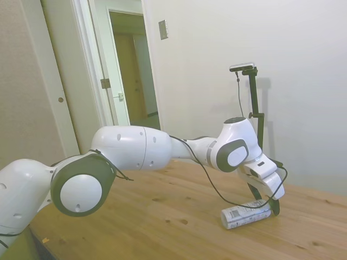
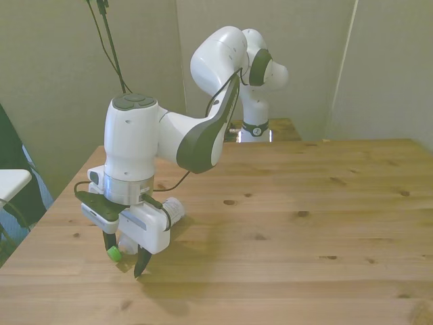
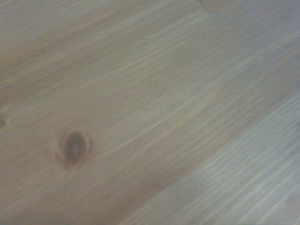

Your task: Stand the water bottle

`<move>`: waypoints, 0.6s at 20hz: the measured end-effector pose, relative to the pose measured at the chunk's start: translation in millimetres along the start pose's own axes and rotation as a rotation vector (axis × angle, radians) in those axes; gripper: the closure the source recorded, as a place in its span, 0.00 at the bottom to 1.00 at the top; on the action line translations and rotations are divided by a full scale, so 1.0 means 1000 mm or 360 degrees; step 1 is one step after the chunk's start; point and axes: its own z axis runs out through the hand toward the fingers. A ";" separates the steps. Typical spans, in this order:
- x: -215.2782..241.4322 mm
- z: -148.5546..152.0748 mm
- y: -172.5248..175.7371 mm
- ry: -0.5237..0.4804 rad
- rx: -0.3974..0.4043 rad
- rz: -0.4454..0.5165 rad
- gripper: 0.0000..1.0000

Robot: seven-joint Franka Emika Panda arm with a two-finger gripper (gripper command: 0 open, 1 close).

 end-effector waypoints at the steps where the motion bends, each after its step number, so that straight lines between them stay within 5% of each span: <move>1: 0.001 0.000 0.001 -0.0001 -0.0005 0.0003 1.00; 12: 0.002 -0.004 0.000 -0.0019 -0.0023 0.0018 1.00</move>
